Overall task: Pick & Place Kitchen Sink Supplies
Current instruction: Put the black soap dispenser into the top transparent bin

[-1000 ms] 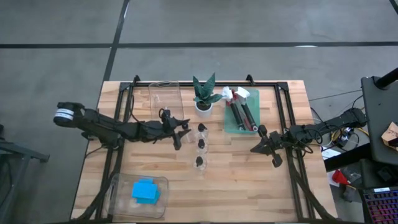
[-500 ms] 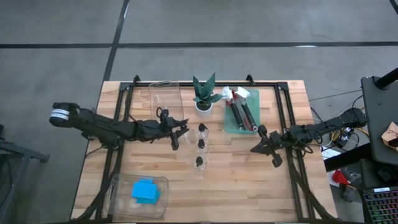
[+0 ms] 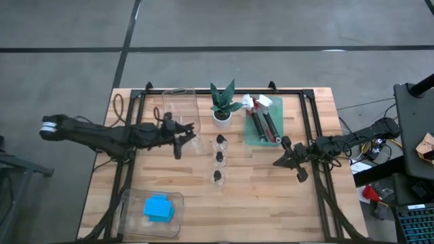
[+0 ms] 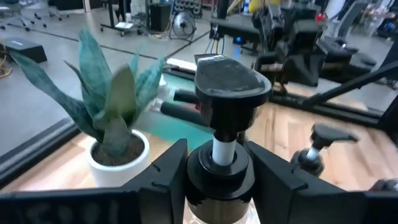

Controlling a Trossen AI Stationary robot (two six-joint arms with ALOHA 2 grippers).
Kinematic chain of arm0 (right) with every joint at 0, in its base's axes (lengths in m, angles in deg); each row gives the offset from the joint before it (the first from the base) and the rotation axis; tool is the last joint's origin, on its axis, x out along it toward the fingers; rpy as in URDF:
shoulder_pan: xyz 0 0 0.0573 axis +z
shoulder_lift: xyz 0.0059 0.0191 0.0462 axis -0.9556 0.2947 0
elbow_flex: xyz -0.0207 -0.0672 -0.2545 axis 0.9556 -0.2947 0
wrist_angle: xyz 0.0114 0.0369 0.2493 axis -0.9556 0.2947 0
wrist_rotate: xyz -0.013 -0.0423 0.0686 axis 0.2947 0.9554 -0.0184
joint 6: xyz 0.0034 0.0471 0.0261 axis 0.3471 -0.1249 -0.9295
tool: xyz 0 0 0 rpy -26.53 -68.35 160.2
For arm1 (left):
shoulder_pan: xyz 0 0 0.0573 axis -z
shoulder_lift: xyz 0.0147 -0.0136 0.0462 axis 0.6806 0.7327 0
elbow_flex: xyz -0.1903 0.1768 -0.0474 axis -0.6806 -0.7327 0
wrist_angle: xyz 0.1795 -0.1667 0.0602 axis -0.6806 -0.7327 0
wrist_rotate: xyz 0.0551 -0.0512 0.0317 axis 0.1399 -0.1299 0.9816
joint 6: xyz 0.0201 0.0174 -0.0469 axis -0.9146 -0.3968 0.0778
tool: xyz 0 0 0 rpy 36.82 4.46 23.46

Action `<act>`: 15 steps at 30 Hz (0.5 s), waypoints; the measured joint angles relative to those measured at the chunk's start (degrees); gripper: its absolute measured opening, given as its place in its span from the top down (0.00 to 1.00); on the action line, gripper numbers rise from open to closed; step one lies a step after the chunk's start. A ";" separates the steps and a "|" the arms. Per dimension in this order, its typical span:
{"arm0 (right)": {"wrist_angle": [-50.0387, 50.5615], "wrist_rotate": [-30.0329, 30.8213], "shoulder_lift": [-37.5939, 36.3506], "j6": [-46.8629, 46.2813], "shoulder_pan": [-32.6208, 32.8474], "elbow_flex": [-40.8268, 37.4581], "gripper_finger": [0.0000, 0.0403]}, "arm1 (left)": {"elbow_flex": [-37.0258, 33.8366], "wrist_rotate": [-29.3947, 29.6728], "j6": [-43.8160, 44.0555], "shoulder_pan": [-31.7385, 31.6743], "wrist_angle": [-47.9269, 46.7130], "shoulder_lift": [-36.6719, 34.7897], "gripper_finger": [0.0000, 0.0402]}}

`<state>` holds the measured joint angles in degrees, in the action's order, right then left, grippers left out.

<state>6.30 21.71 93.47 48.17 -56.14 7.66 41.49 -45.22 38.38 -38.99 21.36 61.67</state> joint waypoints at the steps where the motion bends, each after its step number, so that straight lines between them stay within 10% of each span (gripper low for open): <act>1: 0.01 -0.01 0.00 -0.01 0.02 -0.01 0.98 | 0.68 -0.02 0.00 0.00 -1.21 -1.01 0.64; 15: 0.01 -0.01 0.00 0.00 0.02 0.01 0.98 | 7.92 5.01 -9.16 -3.99 -6.34 -5.82 0.65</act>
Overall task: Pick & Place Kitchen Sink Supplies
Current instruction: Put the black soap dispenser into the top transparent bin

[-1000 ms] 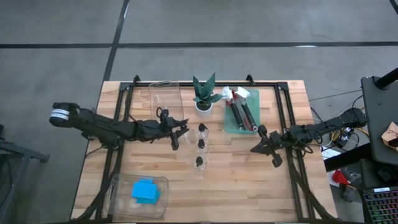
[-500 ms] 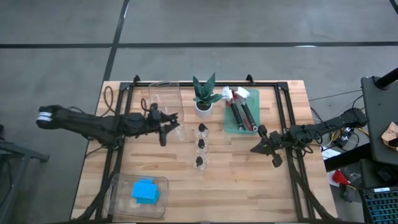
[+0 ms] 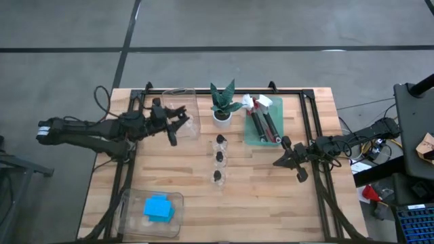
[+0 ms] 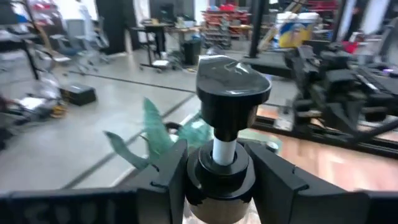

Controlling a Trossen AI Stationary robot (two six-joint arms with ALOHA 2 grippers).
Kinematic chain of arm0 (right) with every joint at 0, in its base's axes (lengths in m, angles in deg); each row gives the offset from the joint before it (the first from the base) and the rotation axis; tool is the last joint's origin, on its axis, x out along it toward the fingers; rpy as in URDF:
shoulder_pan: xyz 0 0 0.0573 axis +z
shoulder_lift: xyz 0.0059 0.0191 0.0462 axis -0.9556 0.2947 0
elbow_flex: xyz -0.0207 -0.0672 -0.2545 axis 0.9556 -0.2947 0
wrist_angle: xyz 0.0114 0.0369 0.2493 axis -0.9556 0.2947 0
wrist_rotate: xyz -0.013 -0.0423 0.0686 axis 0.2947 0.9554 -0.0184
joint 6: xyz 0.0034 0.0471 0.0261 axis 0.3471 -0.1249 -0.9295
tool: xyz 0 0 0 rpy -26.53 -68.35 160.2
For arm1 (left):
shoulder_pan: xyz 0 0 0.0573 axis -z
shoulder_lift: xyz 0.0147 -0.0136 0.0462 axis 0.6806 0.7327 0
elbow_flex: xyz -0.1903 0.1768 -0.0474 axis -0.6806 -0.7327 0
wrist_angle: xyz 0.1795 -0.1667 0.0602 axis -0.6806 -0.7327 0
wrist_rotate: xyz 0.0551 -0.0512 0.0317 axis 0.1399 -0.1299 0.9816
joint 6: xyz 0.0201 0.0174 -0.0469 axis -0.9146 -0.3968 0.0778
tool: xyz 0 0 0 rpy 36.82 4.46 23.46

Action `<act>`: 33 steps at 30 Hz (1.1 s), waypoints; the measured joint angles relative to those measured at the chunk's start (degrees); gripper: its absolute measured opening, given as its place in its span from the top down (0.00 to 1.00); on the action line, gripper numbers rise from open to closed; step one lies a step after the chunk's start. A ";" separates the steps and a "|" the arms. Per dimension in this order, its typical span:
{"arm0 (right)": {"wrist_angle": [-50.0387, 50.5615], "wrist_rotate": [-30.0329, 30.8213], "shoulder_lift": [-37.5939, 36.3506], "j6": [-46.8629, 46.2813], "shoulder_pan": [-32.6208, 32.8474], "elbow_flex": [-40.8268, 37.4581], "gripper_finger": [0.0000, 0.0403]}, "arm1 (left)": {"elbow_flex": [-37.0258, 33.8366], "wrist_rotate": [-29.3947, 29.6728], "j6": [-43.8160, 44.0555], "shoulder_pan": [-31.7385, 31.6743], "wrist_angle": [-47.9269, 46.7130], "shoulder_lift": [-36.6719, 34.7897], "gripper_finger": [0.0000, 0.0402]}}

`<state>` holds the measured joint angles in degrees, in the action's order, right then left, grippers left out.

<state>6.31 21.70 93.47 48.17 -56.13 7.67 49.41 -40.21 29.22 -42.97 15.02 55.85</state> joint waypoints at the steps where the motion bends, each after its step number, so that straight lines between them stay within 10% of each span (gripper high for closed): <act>1: 0.00 0.00 -0.02 0.00 0.00 -0.02 0.98 | 0.38 0.02 -0.65 -0.85 0.02 0.02 0.63; 10: 0.00 0.00 -0.04 0.01 -0.02 -0.01 0.98 | 1.06 0.15 0.22 -14.63 0.01 0.86 0.72; 16: 0.00 0.00 -0.02 0.00 0.00 -0.01 0.98 | 1.04 -10.88 5.17 -23.54 0.43 2.81 0.89; 33: 0.00 0.00 -0.02 0.02 -0.02 -0.01 0.98 | 0.95 -11.87 3.57 -24.64 1.49 4.23 0.97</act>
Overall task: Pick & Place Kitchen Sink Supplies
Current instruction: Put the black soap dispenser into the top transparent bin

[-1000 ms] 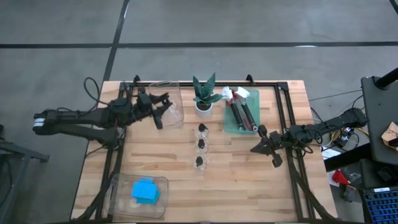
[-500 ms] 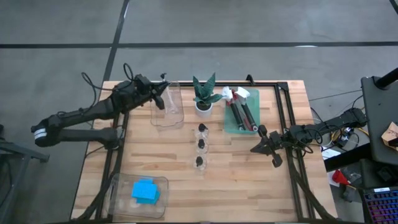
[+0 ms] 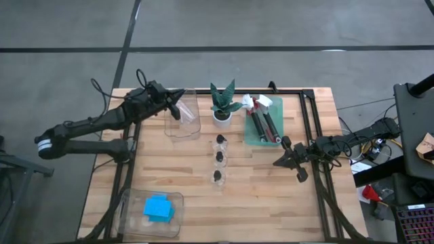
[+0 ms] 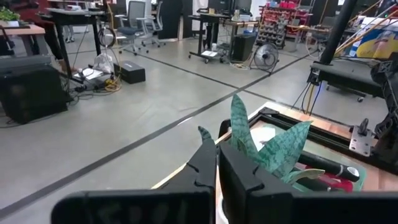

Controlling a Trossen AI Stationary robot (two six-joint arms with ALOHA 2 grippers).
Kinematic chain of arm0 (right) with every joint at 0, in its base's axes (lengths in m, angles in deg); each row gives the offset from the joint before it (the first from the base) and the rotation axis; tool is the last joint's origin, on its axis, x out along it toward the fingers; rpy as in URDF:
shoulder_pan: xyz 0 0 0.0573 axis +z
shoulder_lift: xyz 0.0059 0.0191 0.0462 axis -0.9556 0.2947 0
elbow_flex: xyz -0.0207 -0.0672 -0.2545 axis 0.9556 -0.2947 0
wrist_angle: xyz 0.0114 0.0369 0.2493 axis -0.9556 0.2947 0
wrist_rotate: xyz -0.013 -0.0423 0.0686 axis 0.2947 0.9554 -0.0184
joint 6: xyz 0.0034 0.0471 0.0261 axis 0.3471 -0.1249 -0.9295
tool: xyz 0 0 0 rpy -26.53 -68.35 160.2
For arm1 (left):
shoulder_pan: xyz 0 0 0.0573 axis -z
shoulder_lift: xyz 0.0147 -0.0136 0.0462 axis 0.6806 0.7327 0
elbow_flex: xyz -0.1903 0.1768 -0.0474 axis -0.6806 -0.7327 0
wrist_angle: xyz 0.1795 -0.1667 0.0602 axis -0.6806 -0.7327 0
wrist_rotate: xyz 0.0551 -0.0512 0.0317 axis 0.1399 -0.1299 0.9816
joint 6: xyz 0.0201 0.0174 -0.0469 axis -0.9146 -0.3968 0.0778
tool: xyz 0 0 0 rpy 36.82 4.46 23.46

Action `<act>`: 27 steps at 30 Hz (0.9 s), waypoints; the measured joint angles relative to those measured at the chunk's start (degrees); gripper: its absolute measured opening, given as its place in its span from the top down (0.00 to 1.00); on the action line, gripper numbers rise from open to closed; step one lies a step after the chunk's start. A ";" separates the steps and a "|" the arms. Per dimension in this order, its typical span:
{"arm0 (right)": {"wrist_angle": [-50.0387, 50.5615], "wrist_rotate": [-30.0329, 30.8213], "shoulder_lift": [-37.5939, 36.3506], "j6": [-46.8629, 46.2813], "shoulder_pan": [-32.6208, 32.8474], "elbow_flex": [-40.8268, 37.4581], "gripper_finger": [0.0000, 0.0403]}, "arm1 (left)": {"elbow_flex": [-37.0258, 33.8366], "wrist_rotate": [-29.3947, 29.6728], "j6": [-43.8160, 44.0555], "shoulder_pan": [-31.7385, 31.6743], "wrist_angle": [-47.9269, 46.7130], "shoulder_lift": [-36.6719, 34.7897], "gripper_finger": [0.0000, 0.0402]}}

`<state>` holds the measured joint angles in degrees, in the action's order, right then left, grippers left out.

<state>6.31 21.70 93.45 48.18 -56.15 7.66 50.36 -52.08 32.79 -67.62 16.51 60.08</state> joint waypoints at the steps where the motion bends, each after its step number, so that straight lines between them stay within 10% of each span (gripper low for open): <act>1: 0.00 0.01 0.00 -0.01 0.00 -0.01 0.98 | 0.00 0.02 0.02 0.00 0.04 0.07 0.97; 13: 0.00 0.00 0.00 -0.01 0.01 -0.01 0.98 | -0.04 -6.17 3.91 -0.04 -0.61 2.32 0.94; 17: 0.00 0.02 0.00 -0.02 0.00 -0.01 0.98 | -0.02 -16.13 6.85 0.98 0.07 3.49 0.81; 27: 0.00 0.02 -0.02 -0.02 0.00 0.01 0.98 | -0.02 -18.51 2.09 9.07 0.62 8.42 0.41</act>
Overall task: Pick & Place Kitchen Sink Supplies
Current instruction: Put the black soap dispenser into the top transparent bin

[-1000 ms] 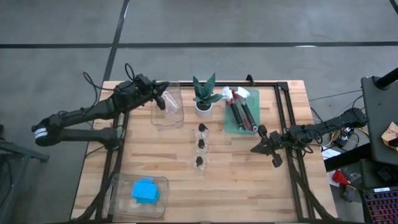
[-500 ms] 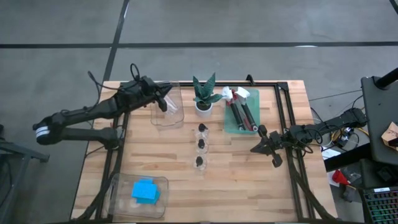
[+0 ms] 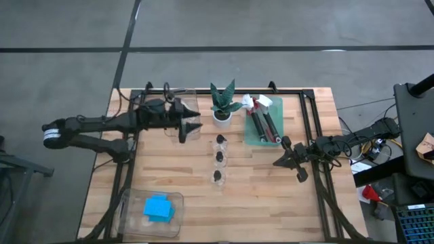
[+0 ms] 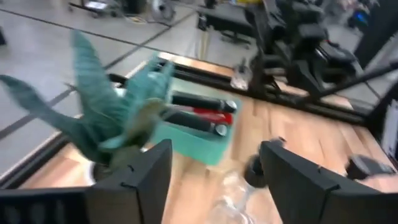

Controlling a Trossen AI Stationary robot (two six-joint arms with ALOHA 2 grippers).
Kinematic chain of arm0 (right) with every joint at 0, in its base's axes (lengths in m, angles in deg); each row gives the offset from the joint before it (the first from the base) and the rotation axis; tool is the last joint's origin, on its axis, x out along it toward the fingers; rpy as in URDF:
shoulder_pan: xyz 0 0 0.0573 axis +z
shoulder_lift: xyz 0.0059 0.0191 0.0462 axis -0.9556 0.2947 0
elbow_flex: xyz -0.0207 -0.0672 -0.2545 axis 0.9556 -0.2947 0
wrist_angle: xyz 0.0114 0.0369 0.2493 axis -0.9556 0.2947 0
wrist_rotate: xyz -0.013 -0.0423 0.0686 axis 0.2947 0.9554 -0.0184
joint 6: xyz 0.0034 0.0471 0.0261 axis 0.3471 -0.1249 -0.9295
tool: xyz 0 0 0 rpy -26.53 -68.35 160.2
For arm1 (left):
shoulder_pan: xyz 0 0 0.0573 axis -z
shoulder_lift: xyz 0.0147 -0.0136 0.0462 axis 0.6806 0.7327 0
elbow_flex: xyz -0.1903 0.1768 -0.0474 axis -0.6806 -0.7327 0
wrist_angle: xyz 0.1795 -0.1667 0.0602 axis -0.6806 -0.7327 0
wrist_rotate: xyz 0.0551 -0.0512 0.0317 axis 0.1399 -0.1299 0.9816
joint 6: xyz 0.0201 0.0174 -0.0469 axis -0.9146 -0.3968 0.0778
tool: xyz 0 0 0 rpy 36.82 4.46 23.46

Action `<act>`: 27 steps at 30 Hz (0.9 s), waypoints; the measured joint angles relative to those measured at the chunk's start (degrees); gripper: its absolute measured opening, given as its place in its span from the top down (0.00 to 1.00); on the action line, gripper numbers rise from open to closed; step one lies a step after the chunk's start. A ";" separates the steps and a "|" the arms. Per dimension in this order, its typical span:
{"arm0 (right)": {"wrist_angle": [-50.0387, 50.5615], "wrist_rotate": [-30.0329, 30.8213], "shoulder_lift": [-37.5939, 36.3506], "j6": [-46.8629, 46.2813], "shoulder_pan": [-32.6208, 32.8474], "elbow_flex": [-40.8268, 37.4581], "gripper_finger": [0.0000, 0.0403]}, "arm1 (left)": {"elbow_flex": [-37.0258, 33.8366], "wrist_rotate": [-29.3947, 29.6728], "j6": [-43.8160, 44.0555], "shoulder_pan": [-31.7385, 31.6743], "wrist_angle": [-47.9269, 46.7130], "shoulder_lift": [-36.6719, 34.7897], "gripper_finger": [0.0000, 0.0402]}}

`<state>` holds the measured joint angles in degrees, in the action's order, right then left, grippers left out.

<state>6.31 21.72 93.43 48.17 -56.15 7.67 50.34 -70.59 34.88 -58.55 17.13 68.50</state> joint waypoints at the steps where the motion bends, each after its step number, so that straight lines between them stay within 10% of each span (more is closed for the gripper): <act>1: 0.00 0.00 0.02 0.00 0.00 -0.02 0.98 | 0.00 0.00 -0.27 0.88 0.43 0.74 0.40; 27: 0.00 0.00 0.02 0.00 0.02 -0.02 0.98 | 18.59 -7.53 -20.18 5.34 -12.66 20.05 0.42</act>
<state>6.31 21.72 93.45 48.17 -56.13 7.65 68.93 -78.13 14.71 -53.21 4.47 88.56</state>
